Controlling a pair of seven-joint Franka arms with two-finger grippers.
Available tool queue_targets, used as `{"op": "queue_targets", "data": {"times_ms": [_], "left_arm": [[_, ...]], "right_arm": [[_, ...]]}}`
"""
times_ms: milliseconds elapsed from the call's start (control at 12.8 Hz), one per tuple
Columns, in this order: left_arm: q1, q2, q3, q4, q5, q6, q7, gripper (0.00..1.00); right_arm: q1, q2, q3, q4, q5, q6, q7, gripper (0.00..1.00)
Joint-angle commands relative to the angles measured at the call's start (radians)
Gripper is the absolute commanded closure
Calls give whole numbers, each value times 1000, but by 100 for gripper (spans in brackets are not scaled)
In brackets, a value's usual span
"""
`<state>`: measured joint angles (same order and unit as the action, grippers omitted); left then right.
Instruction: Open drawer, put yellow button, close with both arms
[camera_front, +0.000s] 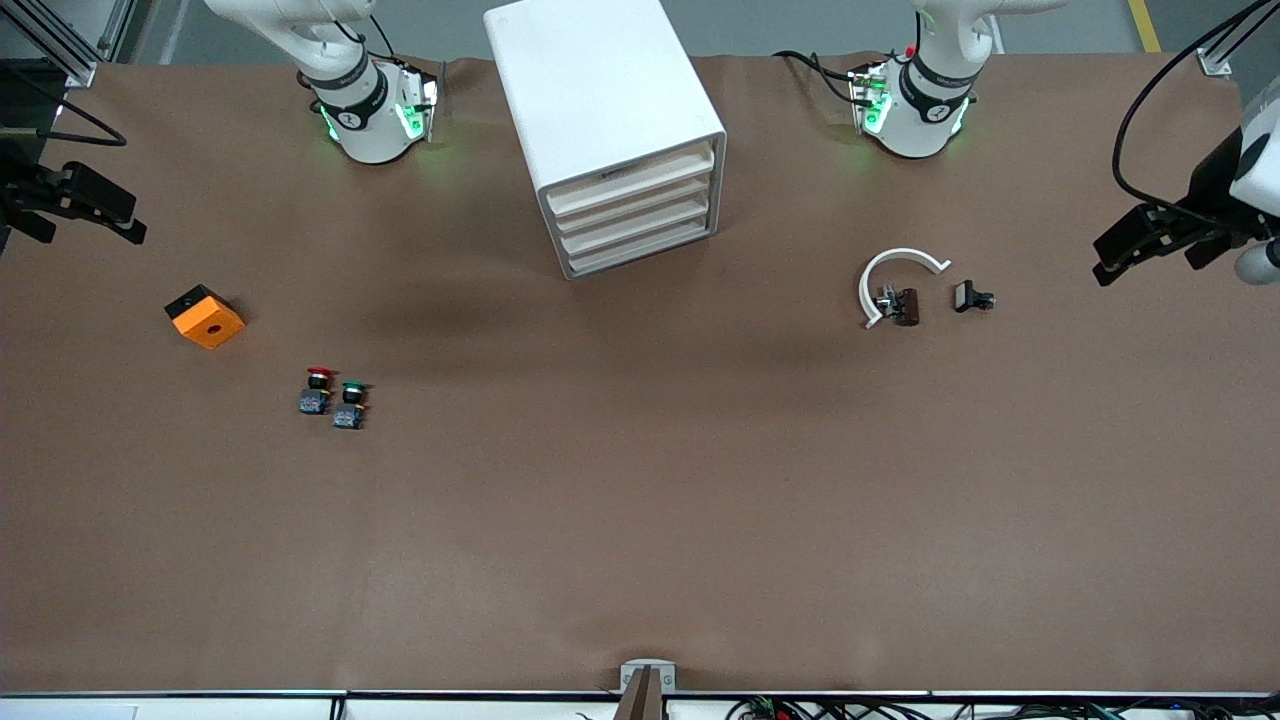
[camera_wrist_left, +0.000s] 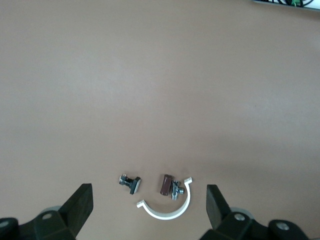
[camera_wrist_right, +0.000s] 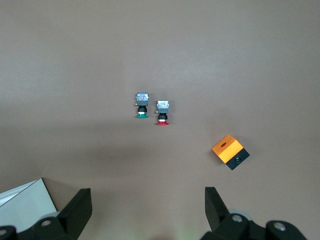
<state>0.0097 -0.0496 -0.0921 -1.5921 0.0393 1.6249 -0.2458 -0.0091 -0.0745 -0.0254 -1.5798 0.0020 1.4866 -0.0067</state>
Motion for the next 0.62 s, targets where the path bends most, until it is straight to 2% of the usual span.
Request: {"op": "queue_targets", "data": {"times_ms": [0, 545], "left_arm": [[-22, -45, 14, -52, -19, 0, 13, 0], [-23, -16, 14, -6, -16, -10, 108, 0]], "right_arm": [[-3, -1, 5, 17, -17, -17, -6, 0], [-3, 1, 5, 17, -17, -15, -6, 0]]}}
